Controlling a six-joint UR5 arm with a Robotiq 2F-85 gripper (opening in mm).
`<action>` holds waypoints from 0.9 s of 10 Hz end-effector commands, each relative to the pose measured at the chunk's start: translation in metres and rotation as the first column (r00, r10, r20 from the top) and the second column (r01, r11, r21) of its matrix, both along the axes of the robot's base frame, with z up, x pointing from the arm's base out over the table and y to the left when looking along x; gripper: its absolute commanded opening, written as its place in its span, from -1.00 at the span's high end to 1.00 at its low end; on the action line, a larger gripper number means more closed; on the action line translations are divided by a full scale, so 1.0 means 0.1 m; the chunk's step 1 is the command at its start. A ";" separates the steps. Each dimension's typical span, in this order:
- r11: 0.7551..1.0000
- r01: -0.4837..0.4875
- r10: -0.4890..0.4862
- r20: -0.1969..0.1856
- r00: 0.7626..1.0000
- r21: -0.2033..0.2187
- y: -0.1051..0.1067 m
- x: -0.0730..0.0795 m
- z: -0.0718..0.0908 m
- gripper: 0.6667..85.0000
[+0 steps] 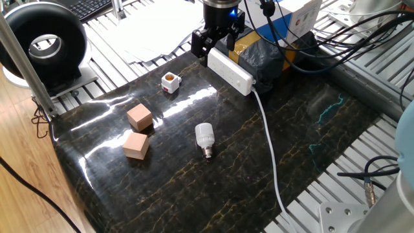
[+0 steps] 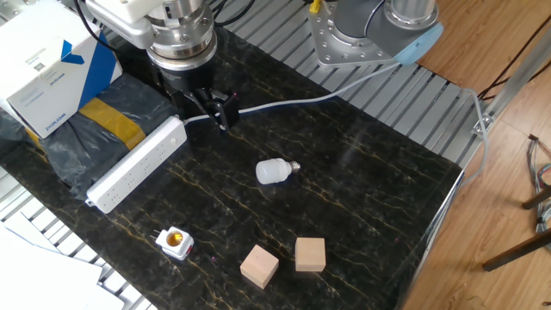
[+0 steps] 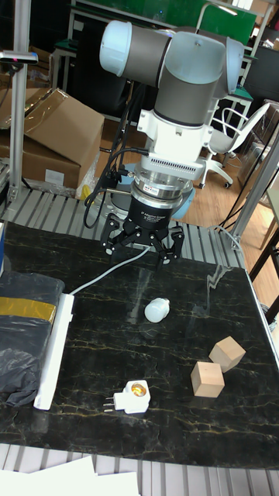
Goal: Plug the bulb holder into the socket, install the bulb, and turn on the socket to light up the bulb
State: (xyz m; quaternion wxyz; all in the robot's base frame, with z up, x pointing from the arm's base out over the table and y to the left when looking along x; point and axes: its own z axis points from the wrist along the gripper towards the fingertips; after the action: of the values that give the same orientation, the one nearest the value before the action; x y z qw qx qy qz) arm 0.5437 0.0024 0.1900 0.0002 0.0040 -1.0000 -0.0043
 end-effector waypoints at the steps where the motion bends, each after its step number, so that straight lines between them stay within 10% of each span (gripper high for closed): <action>1: 0.996 -0.065 0.063 -0.039 0.997 -0.060 -0.14 -0.09 0.01 0.99; 6: 0.995 -0.068 0.063 -0.075 0.995 -0.067 -0.16 -0.19 0.01 0.99; 9: 0.988 -0.086 0.089 -0.016 0.996 0.130 0.36 -0.07 0.03 0.99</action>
State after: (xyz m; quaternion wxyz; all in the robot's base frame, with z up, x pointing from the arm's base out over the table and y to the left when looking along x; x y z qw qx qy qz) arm 0.5318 0.0079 0.1890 0.0225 0.0411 -0.9988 -0.0109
